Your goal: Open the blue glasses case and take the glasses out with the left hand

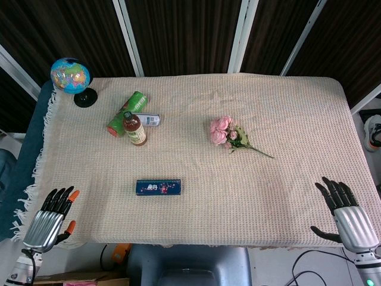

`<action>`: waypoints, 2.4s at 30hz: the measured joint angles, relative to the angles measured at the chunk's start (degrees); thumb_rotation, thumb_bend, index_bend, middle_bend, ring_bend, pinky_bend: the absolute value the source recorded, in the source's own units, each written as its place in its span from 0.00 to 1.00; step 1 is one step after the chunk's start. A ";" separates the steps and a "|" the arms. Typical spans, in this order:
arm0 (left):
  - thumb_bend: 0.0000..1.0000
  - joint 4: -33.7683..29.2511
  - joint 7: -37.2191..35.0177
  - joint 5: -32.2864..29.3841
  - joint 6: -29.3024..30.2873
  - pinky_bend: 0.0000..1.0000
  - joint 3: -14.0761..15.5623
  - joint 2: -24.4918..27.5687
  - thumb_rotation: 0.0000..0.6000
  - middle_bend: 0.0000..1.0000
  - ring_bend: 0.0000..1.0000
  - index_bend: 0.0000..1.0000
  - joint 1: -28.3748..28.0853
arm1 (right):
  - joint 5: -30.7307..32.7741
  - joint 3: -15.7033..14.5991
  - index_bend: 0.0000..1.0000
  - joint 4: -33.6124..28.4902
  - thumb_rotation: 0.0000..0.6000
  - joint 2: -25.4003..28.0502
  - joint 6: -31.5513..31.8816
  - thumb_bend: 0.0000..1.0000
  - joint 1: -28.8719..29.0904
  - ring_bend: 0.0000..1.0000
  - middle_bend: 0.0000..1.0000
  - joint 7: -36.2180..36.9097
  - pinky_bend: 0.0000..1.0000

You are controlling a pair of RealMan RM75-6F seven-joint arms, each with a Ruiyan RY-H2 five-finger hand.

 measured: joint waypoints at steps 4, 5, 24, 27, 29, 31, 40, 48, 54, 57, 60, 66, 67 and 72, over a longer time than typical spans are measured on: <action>0.39 0.22 -1.22 0.48 0.08 0.00 0.09 -0.17 1.00 0.00 0.00 0.00 -0.13 | 0.13 0.02 0.00 -0.04 1.00 -0.03 -0.31 0.02 0.10 0.00 0.00 -0.30 0.00; 0.39 0.37 -1.68 0.80 0.11 0.00 0.11 -0.29 1.00 0.00 0.00 0.00 -0.24 | 0.11 -0.02 0.00 -0.05 1.00 -0.04 -0.37 0.01 0.11 0.00 0.00 -0.44 0.00; 0.41 -4.13 2.46 3.10 -11.49 0.00 -3.46 -9.87 1.00 0.00 0.00 0.13 -10.31 | 0.61 0.13 0.00 -0.72 1.00 -0.42 -3.12 0.02 1.63 0.00 0.00 -1.09 0.00; 0.40 -5.37 6.80 -0.97 -14.55 0.00 -5.55 -12.46 1.00 0.00 0.00 0.16 -12.26 | 0.97 0.20 0.00 -0.82 1.00 -0.28 -3.47 0.02 1.79 0.00 0.00 -1.12 0.00; 0.39 -5.48 8.64 -3.37 -16.35 0.00 -6.82 -14.48 1.00 0.00 0.00 0.18 -13.51 | 1.28 0.29 0.00 -0.86 1.00 -0.21 -3.61 0.02 1.87 0.00 0.00 -1.01 0.00; 0.39 -5.12 10.01 -5.95 -18.18 0.00 -8.21 -16.72 1.00 0.00 0.00 0.20 -14.95 | 1.66 0.42 0.00 -0.91 1.00 -0.07 -3.75 0.02 1.94 0.00 0.00 -0.70 0.00; 0.38 0.34 14.00 -13.68 -21.90 0.00 -12.40 -24.40 1.00 0.00 0.00 0.27 -19.73 | 2.60 0.91 0.00 -0.80 1.00 0.91 -3.58 0.01 1.99 0.00 0.00 2.10 0.00; 0.38 5.50 15.00 -16.90 -22.34 0.00 -13.34 -27.96 1.00 0.00 0.00 0.29 -21.84 | 2.99 1.12 0.00 -0.27 1.00 1.66 -3.28 0.02 1.93 0.00 0.00 4.35 0.00; 0.38 8.28 14.61 -17.56 -21.85 0.00 -13.47 -29.92 1.00 0.00 0.00 0.34 -22.93 | 3.14 1.17 0.00 -0.34 1.00 1.78 -3.25 0.02 1.91 0.00 0.00 4.54 0.00; 0.38 9.43 14.32 -17.93 -21.63 0.00 -13.53 -30.72 1.00 0.00 0.00 0.36 -23.46 | 3.10 1.15 0.00 -0.25 1.00 1.77 -3.19 0.02 1.89 0.00 0.00 4.66 0.00; 0.38 10.14 13.95 -18.11 -21.13 0.00 -13.54 -31.21 1.00 0.00 0.00 0.37 -23.84 | 3.18 1.22 0.00 -0.35 1.00 1.78 -3.24 0.02 1.95 0.00 0.00 4.59 0.00; 0.39 10.67 13.57 -18.18 -20.57 0.00 -13.34 -31.45 1.00 0.00 0.00 0.40 -24.37 | 3.35 1.24 0.00 -0.29 1.00 1.76 -3.37 0.02 1.98 0.00 0.00 4.55 0.00; 0.39 10.76 13.58 -18.21 -20.50 0.00 -13.26 -31.46 1.00 0.00 0.00 0.41 -24.42 | 3.33 1.24 0.00 -0.28 1.00 1.76 -3.33 0.02 1.96 0.00 0.00 4.54 0.00; 0.43 11.07 13.60 -18.28 -20.68 0.00 -12.70 -31.31 1.00 0.00 0.00 0.44 -24.79 | 3.42 1.31 0.00 -0.42 1.00 1.76 -3.30 0.02 1.97 0.00 0.00 4.45 0.00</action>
